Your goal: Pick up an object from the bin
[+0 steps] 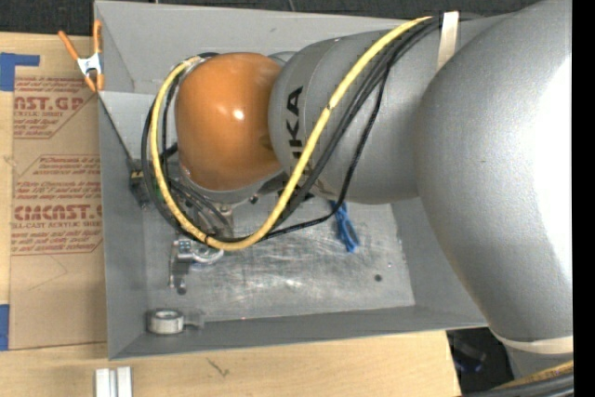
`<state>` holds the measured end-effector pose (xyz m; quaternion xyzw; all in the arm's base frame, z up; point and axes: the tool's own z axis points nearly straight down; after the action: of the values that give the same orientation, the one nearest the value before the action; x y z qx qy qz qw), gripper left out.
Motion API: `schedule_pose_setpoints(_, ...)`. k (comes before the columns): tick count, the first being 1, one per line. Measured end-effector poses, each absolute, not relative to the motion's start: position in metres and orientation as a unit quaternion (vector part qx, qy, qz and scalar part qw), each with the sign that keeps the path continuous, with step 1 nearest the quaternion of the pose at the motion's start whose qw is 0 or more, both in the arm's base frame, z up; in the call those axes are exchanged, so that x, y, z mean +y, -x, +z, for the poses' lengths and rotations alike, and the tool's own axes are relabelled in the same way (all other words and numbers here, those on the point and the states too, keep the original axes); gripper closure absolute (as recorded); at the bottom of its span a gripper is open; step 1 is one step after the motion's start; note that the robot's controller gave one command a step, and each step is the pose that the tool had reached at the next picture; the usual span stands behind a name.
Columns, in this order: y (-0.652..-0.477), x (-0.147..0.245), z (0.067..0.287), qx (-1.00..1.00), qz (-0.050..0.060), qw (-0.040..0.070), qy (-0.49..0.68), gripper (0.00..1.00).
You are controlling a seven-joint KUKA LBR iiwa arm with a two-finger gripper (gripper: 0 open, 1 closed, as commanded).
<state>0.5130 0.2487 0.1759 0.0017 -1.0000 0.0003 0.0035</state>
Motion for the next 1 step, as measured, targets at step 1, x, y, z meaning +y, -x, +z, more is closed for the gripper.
schedule_pose_setpoints(1, -0.5967, 0.2477, 0.2217, -0.998, -0.001, -0.004, 0.055, 0.0)
